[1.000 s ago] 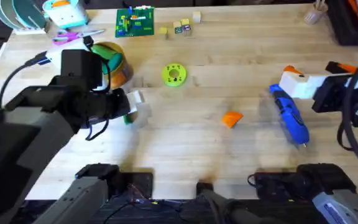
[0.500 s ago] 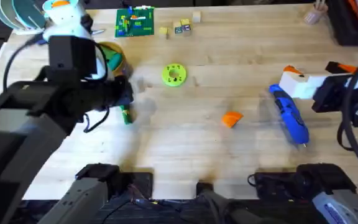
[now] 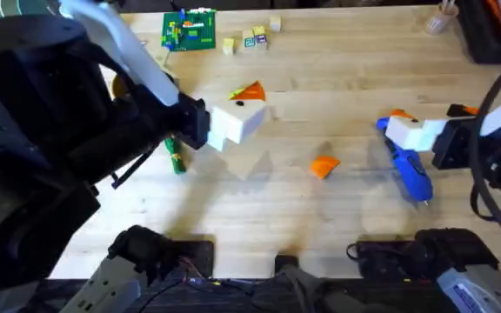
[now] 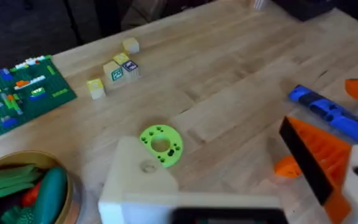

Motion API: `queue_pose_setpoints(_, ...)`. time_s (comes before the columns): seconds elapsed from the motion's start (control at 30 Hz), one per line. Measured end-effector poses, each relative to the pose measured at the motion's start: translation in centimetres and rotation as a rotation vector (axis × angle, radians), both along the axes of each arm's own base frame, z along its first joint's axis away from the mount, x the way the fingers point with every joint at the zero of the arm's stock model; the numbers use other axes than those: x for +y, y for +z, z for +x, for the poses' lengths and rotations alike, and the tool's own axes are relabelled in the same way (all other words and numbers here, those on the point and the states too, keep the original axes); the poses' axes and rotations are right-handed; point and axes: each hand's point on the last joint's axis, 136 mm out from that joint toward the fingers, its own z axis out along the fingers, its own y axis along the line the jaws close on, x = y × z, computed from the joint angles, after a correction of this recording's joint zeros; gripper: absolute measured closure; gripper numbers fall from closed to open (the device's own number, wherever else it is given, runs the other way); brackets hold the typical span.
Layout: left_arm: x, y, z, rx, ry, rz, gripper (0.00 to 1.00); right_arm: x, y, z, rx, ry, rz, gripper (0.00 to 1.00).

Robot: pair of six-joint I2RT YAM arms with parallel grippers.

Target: Pick up the gripper from the table and insert it into the empty holder that is missing its gripper. Then pick up a screw, insert it into the mounting hole, and use the screwdriver to tighten it. Finally, clean up the table by picking up the vegetable and placing it into the bucket.

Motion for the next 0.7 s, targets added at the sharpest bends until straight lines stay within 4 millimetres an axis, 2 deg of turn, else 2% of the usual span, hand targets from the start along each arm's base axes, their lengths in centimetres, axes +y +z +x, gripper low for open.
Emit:
queue_pose_setpoints(0.2, -0.5, 0.9, 0.1, -0.039, -0.025, -0.012, 0.009, 0.0, -2.5, -2.1, 0.132, 0.0, -0.001, 0.01)
queue_pose_setpoints(0.33, -0.3, -1.3, -0.9, 0.064, -0.029, 0.011, 0.009, 0.0, -4.6, -4.3, 0.255, 0.0, -0.001, 0.01)
queue_pose_setpoints(0.5, -0.5, -1.4, -0.9, 0.067, -0.037, 0.01, 0.009, 0.0, -6.9, -7.6, 0.42, 0.0, -0.002, 0.01)
queue_pose_setpoints(0.7, -1.8, -0.7, 0.3, -0.012, -0.085, 0.022, 0.009, 0.0, -6.9, -7.7, 0.423, 0.0, -0.002, 0.01)
